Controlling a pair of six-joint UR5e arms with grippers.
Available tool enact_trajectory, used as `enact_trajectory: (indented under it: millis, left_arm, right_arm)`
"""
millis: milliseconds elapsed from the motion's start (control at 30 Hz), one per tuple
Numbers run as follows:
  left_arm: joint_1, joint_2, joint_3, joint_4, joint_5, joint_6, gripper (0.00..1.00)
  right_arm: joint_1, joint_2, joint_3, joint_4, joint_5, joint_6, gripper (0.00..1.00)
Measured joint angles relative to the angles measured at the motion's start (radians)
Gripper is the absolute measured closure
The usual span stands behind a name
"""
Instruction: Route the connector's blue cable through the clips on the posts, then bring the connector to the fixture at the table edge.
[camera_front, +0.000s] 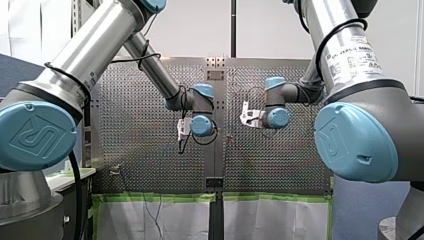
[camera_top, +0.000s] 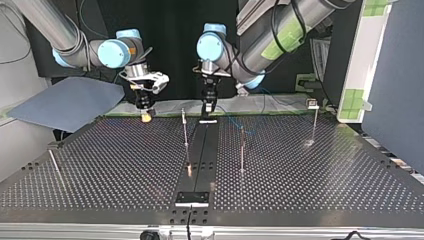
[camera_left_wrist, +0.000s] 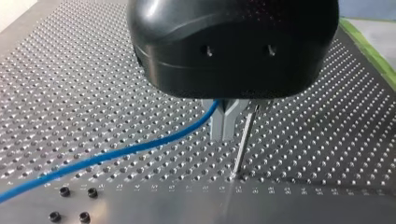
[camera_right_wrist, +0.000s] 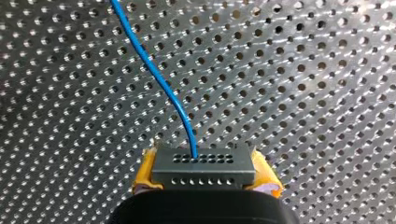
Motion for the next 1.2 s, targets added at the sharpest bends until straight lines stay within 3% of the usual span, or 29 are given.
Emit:
enact_trajectory:
  millis: [200,467,600,867,1200]
  left_arm:
    - [-0.007,-0.001,-0.007,0.005,-0.007,-0.001,1.0]
    - [-0.015,-0.035,-0.007,0.006,-0.008,0.001,1.0]
    - [-0.017,-0.063,-0.007,0.021,-0.006,-0.001,1.0]
    - [-0.017,-0.074,-0.007,0.036,-0.011,-0.004,1.0]
    - [-0.014,-0.075,-0.007,0.053,-0.012,-0.002,1.0]
  right_arm:
    - [-0.005,0.0,0.055,-0.032,-0.005,-0.006,1.0]
    - [-0.025,0.011,0.123,-0.095,-0.03,-0.031,1.0]
    - [-0.032,0.037,0.155,-0.116,-0.042,-0.046,1.0]
    - [-0.045,0.102,0.166,-0.154,-0.045,-0.055,1.0]
    - [-0.063,0.114,0.161,-0.205,-0.05,-0.045,1.0]
